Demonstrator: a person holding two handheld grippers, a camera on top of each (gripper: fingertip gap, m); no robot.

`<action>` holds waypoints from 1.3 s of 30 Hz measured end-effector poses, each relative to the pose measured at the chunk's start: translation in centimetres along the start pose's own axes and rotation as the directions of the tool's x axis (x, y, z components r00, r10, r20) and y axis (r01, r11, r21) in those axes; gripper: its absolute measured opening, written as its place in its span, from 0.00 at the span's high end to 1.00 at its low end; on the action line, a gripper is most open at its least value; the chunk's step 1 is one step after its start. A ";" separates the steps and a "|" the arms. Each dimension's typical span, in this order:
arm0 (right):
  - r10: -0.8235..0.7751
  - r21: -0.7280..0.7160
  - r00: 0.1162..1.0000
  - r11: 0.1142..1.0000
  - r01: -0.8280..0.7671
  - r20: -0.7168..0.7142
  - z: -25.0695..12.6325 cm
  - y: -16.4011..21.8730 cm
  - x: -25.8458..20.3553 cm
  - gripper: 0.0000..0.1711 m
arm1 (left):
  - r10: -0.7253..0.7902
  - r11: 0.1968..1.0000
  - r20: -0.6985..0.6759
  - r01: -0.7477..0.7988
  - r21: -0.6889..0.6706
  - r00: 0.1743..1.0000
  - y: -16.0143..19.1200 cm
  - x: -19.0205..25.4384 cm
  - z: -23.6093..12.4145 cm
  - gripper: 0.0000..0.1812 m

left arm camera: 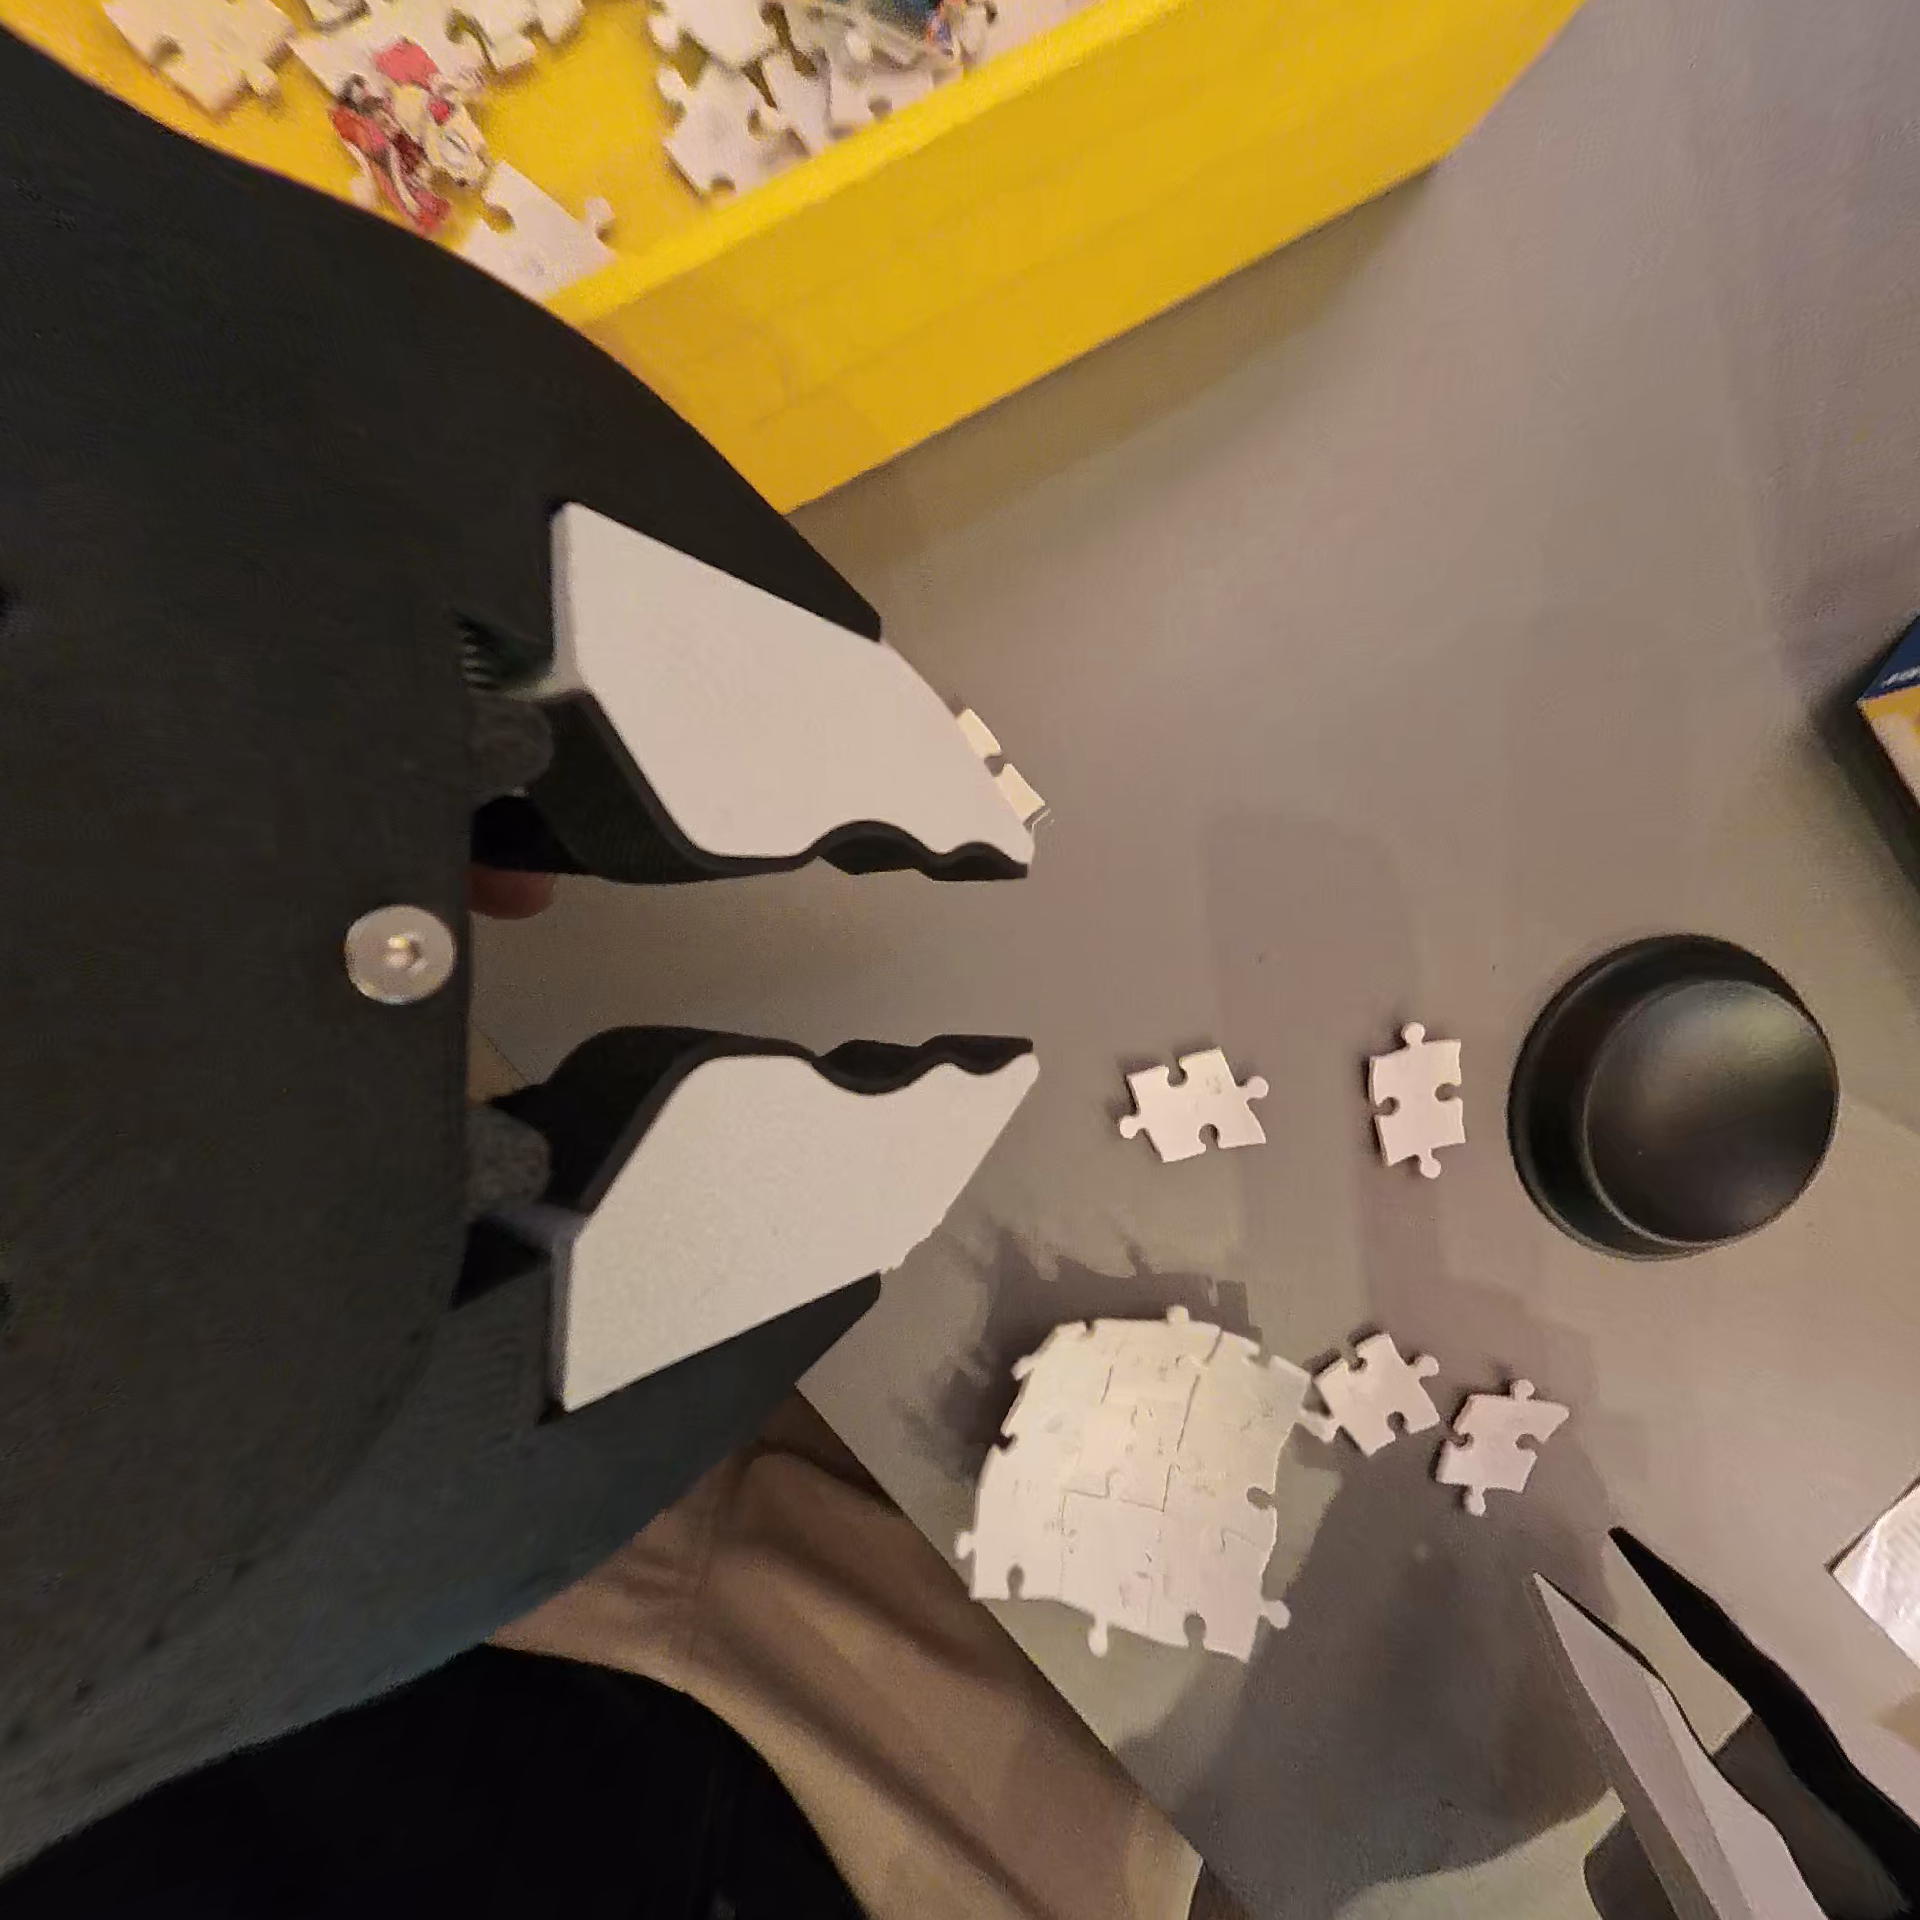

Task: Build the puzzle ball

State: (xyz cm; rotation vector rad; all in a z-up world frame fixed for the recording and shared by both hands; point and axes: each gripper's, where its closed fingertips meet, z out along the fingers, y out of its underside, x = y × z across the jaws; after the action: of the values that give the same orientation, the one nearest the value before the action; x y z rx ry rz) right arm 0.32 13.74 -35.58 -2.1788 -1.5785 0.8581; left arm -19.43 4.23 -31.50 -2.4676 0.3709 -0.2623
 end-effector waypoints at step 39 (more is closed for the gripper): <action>-0.207 -0.022 0.970 0.978 0.206 -0.126 2.1 -1.0 -0.5 0.84 | 0.048 0.999 -0.019 -0.048 0.015 0.999 0.3 3.0 2.8 0.80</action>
State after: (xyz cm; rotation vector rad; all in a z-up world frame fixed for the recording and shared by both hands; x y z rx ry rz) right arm -1.86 13.43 -36.42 -1.9875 -1.7096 0.6364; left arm -15.92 4.58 -33.53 -2.4398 0.4344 -0.2685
